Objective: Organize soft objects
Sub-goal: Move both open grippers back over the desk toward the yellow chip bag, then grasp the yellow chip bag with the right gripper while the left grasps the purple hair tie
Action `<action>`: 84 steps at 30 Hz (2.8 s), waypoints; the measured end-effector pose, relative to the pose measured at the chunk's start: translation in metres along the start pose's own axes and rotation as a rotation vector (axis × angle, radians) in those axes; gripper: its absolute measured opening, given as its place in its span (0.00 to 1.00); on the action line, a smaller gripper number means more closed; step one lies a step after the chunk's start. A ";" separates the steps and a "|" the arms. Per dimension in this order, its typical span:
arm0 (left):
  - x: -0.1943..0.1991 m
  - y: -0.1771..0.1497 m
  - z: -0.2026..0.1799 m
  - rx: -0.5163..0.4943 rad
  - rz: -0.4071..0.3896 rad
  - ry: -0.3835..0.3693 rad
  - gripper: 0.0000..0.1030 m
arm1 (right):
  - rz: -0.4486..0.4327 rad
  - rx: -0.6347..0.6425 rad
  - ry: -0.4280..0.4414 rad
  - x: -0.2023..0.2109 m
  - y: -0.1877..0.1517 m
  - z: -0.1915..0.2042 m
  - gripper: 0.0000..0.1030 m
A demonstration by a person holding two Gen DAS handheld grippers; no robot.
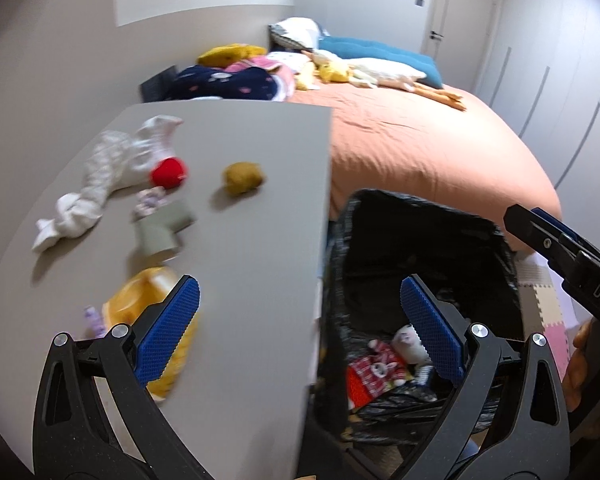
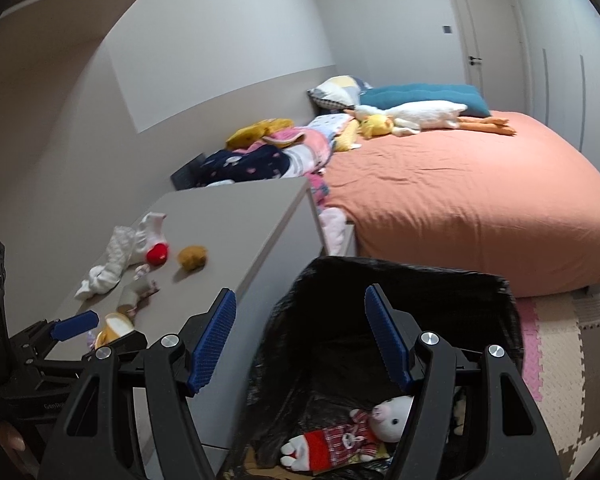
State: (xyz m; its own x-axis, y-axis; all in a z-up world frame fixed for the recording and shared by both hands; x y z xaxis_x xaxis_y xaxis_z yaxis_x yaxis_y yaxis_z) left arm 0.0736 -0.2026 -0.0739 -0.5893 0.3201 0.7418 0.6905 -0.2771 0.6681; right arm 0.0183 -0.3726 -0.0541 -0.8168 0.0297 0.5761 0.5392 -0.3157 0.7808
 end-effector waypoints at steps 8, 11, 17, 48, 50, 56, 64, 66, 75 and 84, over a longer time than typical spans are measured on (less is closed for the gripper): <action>0.020 -0.017 0.070 0.116 -0.005 0.084 0.94 | 0.045 0.080 0.064 -0.017 -0.017 0.054 0.66; 0.026 -0.024 0.095 0.162 -0.007 0.125 0.94 | 0.063 0.108 0.085 -0.024 -0.024 0.073 0.66; 0.033 -0.038 0.143 0.232 0.005 0.184 0.94 | 0.102 0.167 0.150 -0.038 -0.040 0.113 0.66; 0.027 -0.060 0.229 0.386 0.063 0.302 0.93 | 0.277 0.364 0.344 -0.108 -0.092 0.231 0.37; 0.026 -0.061 0.232 0.406 0.067 0.294 0.93 | 0.276 0.370 0.344 -0.107 -0.092 0.231 0.35; 0.023 -0.060 0.222 0.382 0.073 0.274 0.93 | 0.279 0.362 0.366 -0.101 -0.093 0.227 0.32; 0.016 -0.060 0.205 0.344 0.089 0.239 0.93 | 0.237 0.320 0.345 -0.087 -0.082 0.208 0.32; 0.010 -0.061 0.199 0.320 0.101 0.234 0.93 | 0.208 0.302 0.321 -0.080 -0.072 0.197 0.32; -0.014 -0.069 0.176 0.212 0.150 0.247 0.72 | 0.159 0.198 0.266 -0.074 -0.046 0.155 0.32; -0.022 -0.072 0.177 0.209 0.160 0.247 0.36 | 0.138 0.177 0.262 -0.066 -0.039 0.144 0.32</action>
State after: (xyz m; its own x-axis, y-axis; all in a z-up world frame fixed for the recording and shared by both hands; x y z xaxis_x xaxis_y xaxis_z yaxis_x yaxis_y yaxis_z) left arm 0.1108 -0.0290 -0.1486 -0.5324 0.0521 0.8449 0.8383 -0.1063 0.5348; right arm 0.0806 -0.2252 -0.0877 -0.7464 -0.2539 0.6151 0.6565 -0.1299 0.7430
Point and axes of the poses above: each gripper's, at about its wrist camera, not at the fingertips, and x roughly against the way its jaws point, z to its left, y to its top, the point moved 9 cm from there along -x, roughly the way its jaws point
